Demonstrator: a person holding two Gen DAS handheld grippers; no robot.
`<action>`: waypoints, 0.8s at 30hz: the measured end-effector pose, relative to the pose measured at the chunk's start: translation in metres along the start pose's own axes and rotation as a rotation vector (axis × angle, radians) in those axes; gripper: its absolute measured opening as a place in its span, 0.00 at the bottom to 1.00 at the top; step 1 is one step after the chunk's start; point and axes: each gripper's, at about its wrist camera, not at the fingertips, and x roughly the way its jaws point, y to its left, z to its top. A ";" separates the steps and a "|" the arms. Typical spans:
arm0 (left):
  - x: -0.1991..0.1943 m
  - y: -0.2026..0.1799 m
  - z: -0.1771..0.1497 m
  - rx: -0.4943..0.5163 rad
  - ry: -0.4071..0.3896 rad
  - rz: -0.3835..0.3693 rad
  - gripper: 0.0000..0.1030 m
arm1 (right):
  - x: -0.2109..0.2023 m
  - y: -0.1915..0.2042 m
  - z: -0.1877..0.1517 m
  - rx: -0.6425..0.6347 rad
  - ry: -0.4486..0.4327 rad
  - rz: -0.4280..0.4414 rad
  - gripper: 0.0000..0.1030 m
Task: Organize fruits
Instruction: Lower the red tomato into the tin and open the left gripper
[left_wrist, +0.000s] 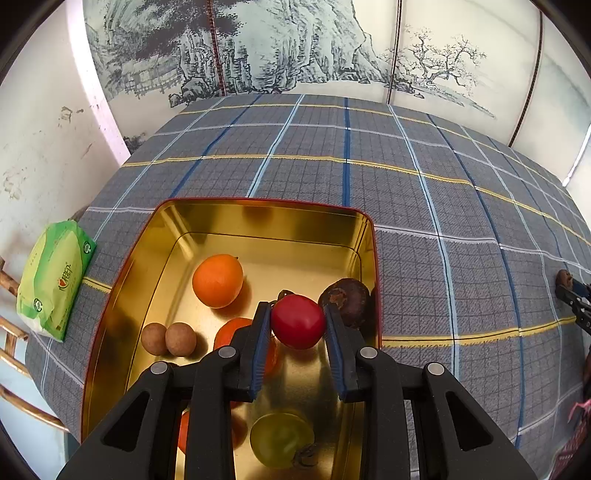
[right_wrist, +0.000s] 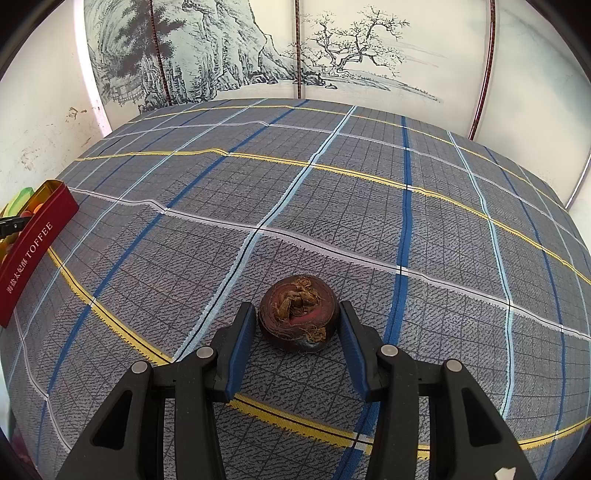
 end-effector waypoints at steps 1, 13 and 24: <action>0.000 0.000 0.000 0.000 0.000 0.000 0.29 | 0.000 0.000 0.000 0.000 0.000 0.000 0.43; 0.002 0.001 -0.001 0.004 0.002 0.016 0.29 | 0.000 0.000 0.000 0.000 0.000 0.000 0.43; -0.009 0.002 -0.008 0.005 -0.019 0.053 0.30 | -0.001 0.001 0.000 -0.001 0.000 -0.002 0.43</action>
